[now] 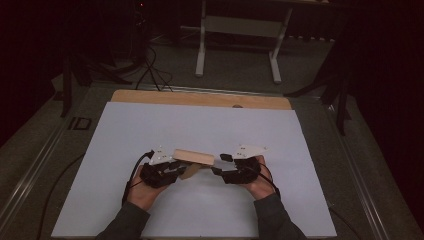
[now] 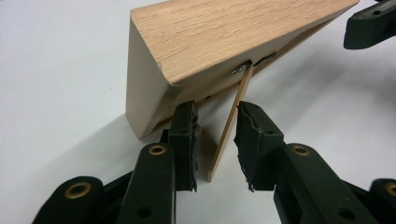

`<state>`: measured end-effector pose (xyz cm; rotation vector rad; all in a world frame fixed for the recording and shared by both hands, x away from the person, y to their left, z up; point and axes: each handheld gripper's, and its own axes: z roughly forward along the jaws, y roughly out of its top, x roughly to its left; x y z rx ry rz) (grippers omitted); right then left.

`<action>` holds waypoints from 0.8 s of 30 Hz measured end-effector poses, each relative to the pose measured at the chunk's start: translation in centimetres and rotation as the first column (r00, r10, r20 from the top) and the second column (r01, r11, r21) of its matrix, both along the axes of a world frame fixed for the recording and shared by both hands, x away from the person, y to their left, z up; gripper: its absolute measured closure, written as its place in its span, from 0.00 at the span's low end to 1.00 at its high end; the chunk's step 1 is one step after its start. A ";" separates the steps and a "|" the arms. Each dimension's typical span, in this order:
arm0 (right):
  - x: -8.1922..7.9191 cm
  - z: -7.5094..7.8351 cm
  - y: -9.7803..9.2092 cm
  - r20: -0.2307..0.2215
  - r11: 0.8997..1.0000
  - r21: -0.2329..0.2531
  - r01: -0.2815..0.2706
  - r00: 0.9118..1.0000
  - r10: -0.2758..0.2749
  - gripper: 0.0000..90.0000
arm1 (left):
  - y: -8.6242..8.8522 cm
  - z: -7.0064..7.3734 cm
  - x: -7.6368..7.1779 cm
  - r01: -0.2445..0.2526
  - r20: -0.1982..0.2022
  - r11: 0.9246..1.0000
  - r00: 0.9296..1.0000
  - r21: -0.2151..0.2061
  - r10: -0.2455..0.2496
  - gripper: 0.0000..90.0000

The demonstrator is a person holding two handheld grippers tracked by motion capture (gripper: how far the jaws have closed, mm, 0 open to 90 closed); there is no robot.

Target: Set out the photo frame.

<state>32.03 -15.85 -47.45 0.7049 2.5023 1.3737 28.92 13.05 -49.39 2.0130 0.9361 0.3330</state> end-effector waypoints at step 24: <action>0.8 -0.6 -0.8 0.028 0.993 -0.024 0.117 0.993 -0.116 0.64 | -0.4 -0.2 0.2 -0.011 0.011 0.999 1.000 0.033 0.011 0.78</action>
